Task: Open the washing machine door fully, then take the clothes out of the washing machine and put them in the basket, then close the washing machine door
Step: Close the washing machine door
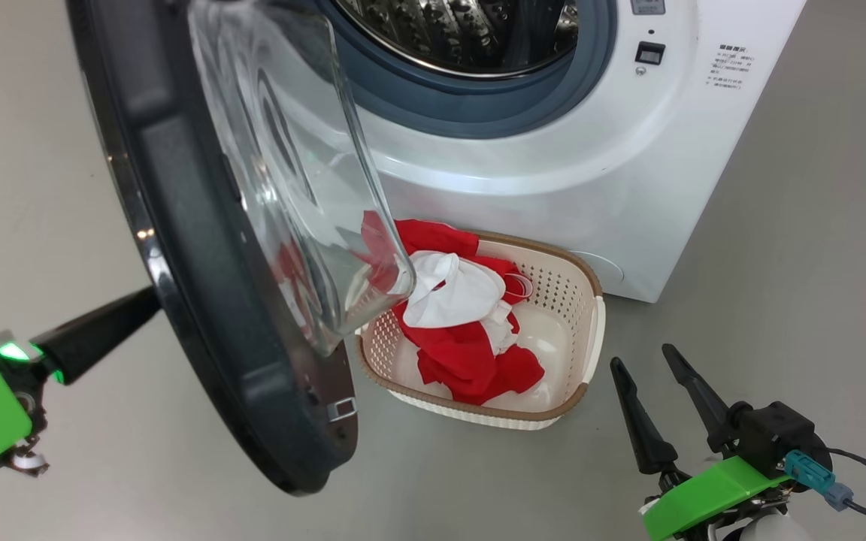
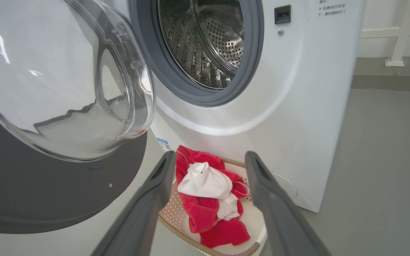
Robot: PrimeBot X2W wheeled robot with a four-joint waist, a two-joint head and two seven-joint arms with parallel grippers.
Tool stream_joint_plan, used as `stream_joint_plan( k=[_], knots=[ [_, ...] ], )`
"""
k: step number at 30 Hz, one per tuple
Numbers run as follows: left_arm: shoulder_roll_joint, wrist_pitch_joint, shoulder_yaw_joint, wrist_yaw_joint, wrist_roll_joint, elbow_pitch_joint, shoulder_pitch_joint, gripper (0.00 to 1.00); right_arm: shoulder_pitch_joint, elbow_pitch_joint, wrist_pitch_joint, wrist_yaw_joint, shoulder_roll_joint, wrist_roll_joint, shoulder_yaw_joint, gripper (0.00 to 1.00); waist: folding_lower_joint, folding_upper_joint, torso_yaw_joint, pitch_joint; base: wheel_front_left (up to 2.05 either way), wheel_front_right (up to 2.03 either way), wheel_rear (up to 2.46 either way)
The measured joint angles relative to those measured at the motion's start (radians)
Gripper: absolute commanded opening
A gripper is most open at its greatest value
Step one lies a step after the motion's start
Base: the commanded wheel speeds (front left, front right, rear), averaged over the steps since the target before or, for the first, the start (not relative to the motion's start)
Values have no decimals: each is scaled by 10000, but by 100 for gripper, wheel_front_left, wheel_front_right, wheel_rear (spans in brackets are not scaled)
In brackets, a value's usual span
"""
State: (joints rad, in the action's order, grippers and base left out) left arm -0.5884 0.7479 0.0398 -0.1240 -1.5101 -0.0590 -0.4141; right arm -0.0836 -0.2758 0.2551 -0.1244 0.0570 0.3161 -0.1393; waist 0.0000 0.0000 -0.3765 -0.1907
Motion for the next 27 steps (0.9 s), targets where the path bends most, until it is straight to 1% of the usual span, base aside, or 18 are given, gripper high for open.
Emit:
stream_joint_plan(
  k=[2, 3, 4, 5, 6, 7, 10, 11, 12, 16, 21, 27],
  knots=[
    [-8, -332, 0, 0, 0, 201, 63, 0, 3, 2, 0, 0, 0, 0, 2, 100, 0, 0, -23, 47, 0, 0, 0],
    [-6, -520, 2, 0, 2, 305, 113, 7, 7, -2, 0, 0, 0, 0, -12, 100, 0, 1, -36, 89, 0, 0, 0],
    [-8, -740, -6, 0, 35, 416, 198, 17, 14, -2, 0, 2, 0, 0, -33, 100, 0, 0, -51, 136, 0, 0, 0],
    [-8, -740, -6, 0, 35, 416, 198, 22, 14, -2, 0, 2, 0, 0, -33, 100, 0, 0, -51, 136, 0, 0, 0],
    [-12, -943, 8, -2, 94, 525, 326, 30, 26, -2, 0, 0, 0, 2, -52, 100, 0, 0, -68, 184, 0, 0, 0],
    [-36, -1147, 54, -2, 188, 631, 509, 39, 35, -4, 0, 0, -2, 2, -75, 100, 0, 0, -86, 239, 0, 0, 0],
    [-54, -1856, 268, -2, 397, 874, 1132, 73, 40, -15, 0, 0, -6, 61, -165, 100, 0, 0, -150, 402, 0, 0, 0],
    [-48, -2084, 339, -2, 416, 934, 1341, 88, 56, -17, 0, 0, -8, 90, -186, 100, 0, 0, -174, 461, 0, 0, 0],
    [-42, -2343, 401, -2, 449, 999, 1546, 100, 101, -15, 0, 0, -8, 92, -201, 100, 0, 0, -201, 521, 0, 0, 0],
    [100, -3430, 564, -2, 483, 1283, 2278, 100, 423, -29, 0, 0, -4, 165, -301, 100, 0, 0, -327, 730, 0, 0, 0],
    [360, -4656, 763, -2, 408, 1515, 2952, 100, 438, -31, 0, 2, 6, 267, -313, 100, 0, 0, -475, 897, 0, 0, 0],
    [688, -6121, 1336, -2, 564, 1979, 3526, 100, 604, -25, 0, 0, 29, 268, -313, 100, 0, 0, -604, 1014, 0, 0, 0]
  ],
)
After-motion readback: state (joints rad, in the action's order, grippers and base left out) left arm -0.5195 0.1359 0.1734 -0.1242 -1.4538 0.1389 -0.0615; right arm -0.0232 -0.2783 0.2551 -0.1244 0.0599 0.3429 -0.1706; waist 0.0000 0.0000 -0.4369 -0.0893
